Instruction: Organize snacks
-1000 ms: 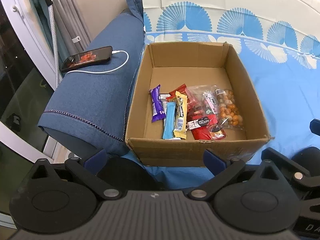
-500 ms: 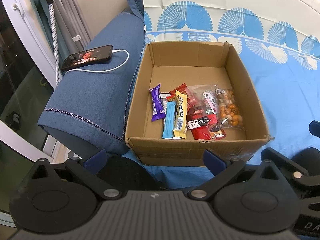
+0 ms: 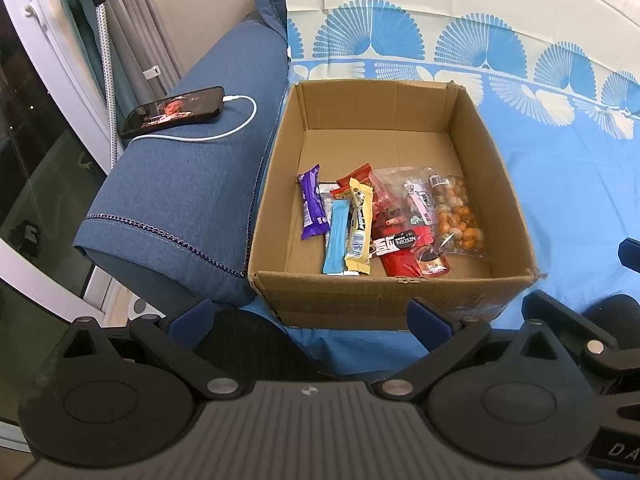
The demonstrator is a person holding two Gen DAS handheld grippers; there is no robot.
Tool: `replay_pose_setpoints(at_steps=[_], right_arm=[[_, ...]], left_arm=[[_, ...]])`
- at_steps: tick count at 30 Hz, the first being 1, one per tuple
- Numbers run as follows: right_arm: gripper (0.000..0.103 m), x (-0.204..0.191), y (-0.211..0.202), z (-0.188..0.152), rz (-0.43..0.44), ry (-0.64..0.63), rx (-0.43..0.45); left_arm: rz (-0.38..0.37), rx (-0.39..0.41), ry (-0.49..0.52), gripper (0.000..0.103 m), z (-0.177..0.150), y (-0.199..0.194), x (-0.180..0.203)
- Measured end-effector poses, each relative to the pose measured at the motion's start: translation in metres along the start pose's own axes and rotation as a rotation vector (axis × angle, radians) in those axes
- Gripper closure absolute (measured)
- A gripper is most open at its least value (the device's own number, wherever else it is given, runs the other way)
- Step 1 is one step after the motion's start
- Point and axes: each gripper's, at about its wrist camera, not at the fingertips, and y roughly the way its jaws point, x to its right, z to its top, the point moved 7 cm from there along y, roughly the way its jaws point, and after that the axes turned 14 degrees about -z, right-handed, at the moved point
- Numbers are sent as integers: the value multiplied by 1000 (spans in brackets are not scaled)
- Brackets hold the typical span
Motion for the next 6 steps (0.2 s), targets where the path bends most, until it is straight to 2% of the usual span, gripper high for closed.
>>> replay_pose_setpoints(at_steps=[6], right_arm=[[0, 1, 0, 1, -1, -1, 2]], left_arm=[[14, 10, 13, 0, -1, -2, 3]])
